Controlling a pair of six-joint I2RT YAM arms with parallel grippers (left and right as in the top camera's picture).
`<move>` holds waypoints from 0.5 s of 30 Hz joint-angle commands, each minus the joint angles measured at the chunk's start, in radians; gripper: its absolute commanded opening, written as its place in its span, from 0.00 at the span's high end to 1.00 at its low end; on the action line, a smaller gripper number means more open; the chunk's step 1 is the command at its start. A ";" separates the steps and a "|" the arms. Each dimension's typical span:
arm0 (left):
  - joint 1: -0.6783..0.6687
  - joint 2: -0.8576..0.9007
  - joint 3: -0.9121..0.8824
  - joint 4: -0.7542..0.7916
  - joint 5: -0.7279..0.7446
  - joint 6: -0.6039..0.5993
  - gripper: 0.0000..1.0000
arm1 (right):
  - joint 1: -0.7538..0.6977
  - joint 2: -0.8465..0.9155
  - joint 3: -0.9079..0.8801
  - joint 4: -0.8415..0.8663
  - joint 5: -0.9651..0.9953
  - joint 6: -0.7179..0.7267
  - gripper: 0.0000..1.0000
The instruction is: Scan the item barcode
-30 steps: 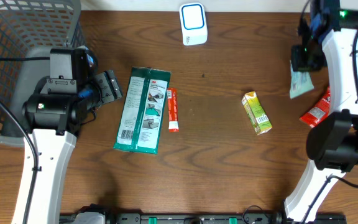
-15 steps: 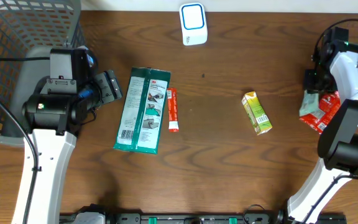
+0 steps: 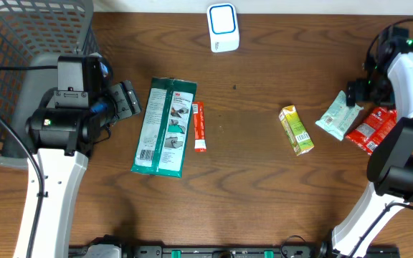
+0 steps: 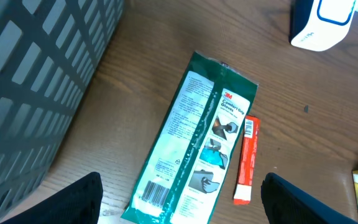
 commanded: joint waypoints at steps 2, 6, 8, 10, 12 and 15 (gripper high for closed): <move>0.003 -0.003 0.017 0.000 -0.006 -0.001 0.18 | -0.007 -0.005 0.073 -0.021 -0.401 0.029 0.30; 0.003 -0.003 0.017 0.000 -0.006 -0.001 0.18 | 0.004 -0.002 0.021 0.040 -0.565 0.071 0.88; 0.003 -0.003 0.017 0.000 -0.006 -0.001 0.18 | 0.020 -0.002 -0.049 0.117 -0.526 0.148 0.93; 0.003 -0.003 0.017 0.000 -0.005 -0.001 0.18 | 0.036 -0.002 -0.124 0.198 -0.494 0.200 0.95; 0.003 -0.003 0.017 0.000 -0.005 -0.001 0.18 | 0.053 -0.002 -0.203 0.278 -0.493 0.213 0.94; 0.003 -0.003 0.017 0.000 -0.006 -0.001 0.18 | 0.068 -0.002 -0.308 0.382 -0.473 0.213 0.92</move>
